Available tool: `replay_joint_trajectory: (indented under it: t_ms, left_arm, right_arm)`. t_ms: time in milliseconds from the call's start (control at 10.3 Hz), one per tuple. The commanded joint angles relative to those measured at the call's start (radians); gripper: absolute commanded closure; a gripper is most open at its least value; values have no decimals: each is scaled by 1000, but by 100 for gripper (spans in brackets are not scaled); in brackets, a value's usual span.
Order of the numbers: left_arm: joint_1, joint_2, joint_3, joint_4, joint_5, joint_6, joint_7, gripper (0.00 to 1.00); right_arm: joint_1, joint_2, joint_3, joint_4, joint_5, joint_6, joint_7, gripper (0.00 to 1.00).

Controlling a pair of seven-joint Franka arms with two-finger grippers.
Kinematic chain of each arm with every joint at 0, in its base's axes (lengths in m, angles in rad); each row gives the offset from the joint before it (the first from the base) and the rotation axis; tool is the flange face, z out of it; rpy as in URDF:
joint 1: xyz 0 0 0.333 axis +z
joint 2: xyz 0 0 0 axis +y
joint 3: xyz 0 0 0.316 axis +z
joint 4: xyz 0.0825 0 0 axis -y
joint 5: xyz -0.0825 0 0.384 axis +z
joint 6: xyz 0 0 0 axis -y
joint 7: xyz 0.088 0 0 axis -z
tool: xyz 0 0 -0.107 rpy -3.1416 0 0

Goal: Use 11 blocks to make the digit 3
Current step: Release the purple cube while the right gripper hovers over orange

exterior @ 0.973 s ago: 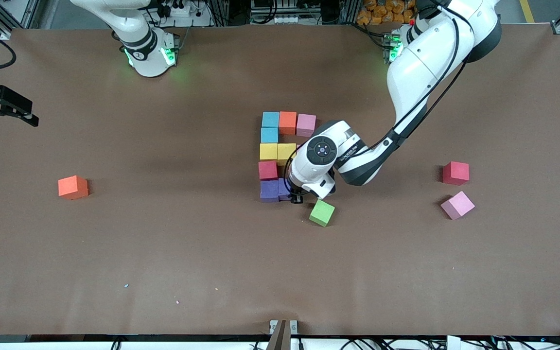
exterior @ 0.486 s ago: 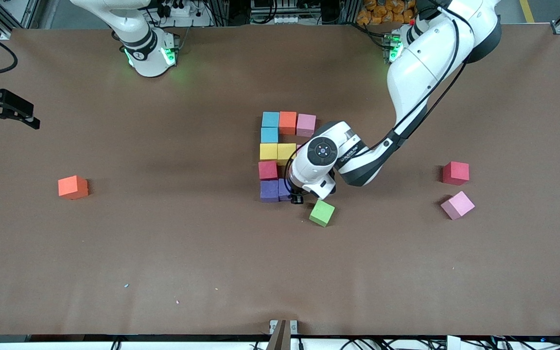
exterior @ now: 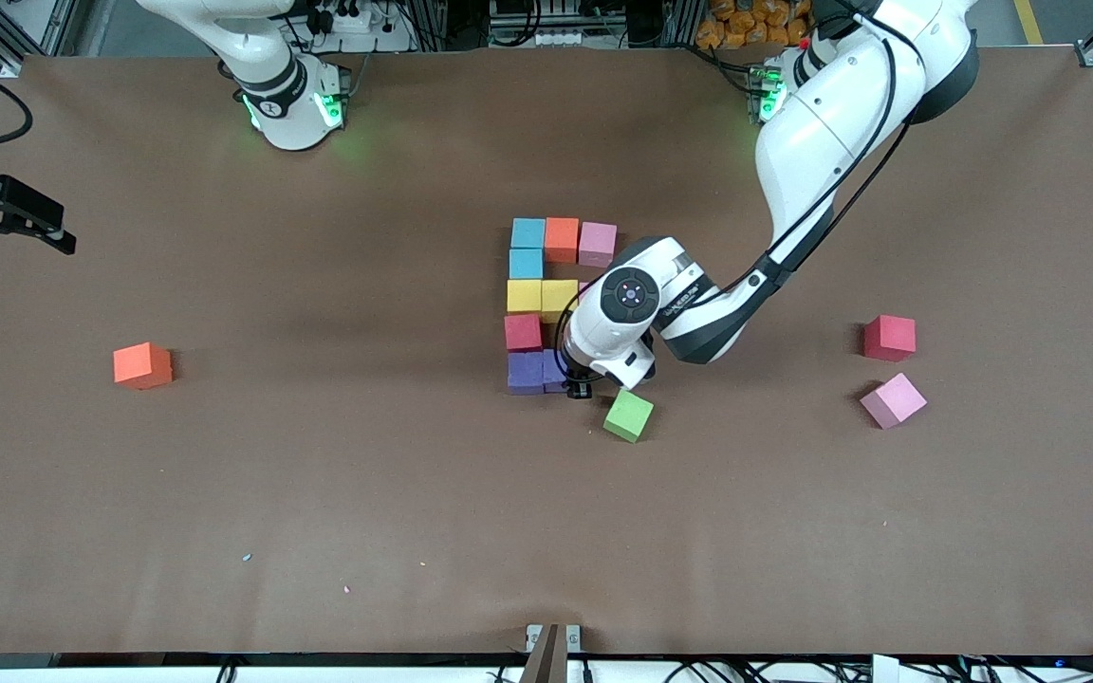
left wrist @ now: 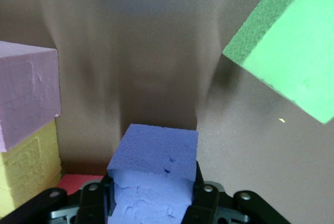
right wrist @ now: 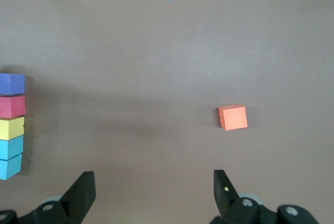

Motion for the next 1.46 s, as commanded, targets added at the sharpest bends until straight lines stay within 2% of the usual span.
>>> replay_joint_trajectory:
  t_ms: [0, 389, 973, 1070, 1265, 1362]
  left_arm:
    - [-14, 10, 17, 9, -15, 10, -4, 1]
    - [-21, 1, 28, 11, -25, 10, -8, 0]
    - [5, -93, 2, -21, -36, -18, -39, 0]
    - [37, -108, -23, -21, -36, -47, -36, 0]
    - [145, -125, -128, -21, -35, -123, -25, 0]
    - [187, -134, -158, -20, -27, -156, -17, 0]
  right_arm:
    - [-12, 2, 9, 14, 13, -2, -4, 0]
    - [-12, 2, 9, 12, 13, 7, -4, 0]
    - [-12, 2, 9, 12, 13, 9, -4, 0]
    - [-12, 2, 9, 12, 13, 10, -4, 0]
    - [-12, 2, 9, 12, 13, 10, -4, 0]
    - [-12, 2, 9, 12, 13, 10, -4, 0]
